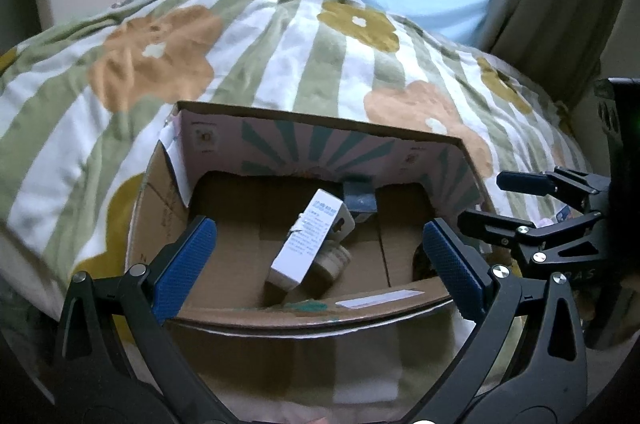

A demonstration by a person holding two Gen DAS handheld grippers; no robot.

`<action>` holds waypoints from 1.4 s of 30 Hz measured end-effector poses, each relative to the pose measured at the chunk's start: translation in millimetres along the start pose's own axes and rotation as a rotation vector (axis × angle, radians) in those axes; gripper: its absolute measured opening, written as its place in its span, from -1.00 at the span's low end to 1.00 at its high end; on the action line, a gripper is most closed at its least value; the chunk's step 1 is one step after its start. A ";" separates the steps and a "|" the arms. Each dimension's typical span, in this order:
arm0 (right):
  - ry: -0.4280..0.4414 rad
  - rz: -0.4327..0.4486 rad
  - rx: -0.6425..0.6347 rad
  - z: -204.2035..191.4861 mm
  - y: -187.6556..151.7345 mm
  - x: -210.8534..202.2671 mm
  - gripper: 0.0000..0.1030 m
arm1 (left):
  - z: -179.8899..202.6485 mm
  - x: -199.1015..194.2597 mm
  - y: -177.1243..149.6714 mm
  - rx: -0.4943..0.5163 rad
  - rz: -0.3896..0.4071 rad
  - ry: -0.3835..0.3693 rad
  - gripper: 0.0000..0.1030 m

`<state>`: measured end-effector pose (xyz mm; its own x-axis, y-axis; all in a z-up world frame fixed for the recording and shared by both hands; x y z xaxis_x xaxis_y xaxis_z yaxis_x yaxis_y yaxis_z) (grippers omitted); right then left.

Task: Organize objects
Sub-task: 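Open the left tool releasing the jar while the right tool releases the tape roll, then withdraw both tools from the cardboard box back over the bed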

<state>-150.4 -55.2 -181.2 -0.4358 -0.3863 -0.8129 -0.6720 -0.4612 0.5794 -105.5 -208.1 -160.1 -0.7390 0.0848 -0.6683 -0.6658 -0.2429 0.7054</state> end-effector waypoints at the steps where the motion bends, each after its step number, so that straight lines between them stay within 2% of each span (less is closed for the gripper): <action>1: -0.001 0.002 0.001 -0.3 -0.4 -1.7 0.58 | 1.4 -1.5 0.3 0.000 0.003 -0.003 0.99; 11: -0.017 0.034 0.030 12.7 -5.3 -28.9 0.59 | 24.4 -16.7 5.5 0.043 0.012 -0.014 0.99; 16: -0.010 0.065 0.100 28.4 -6.7 -54.4 0.59 | 41.8 -28.9 10.7 0.069 0.032 -0.023 0.99; 27: -0.138 0.182 0.157 85.6 -18.4 -138.8 0.59 | 131.4 -51.1 21.4 0.196 0.095 -0.107 0.99; 31: -0.192 0.212 0.176 110.0 -32.3 -164.6 0.59 | 162.0 -51.8 17.4 0.237 0.096 -0.107 0.99; 35: -0.227 0.250 0.202 133.8 -51.2 -190.6 0.59 | 191.7 -56.5 10.4 0.269 0.137 -0.105 0.99; 42: -0.266 0.301 0.235 168.7 -82.0 -223.8 0.59 | 236.3 -43.0 -12.5 0.285 0.100 -0.113 0.99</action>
<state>-98.8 203.8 -56.7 -0.7504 -0.2425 -0.6149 -0.5958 -0.1548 0.7881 -89.6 19.6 -84.4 -0.7981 0.1851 -0.5734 -0.5797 0.0236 0.8145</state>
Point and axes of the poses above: each gripper's, at about its wrist camera, not at the fingertips, and x roughly the way its jaws point, z to its right, y to its top, the point moved 8 cm from there along x, roughly the way its jaws point, and after that the axes turned 5 degrees about z, right-handed, at the moved point
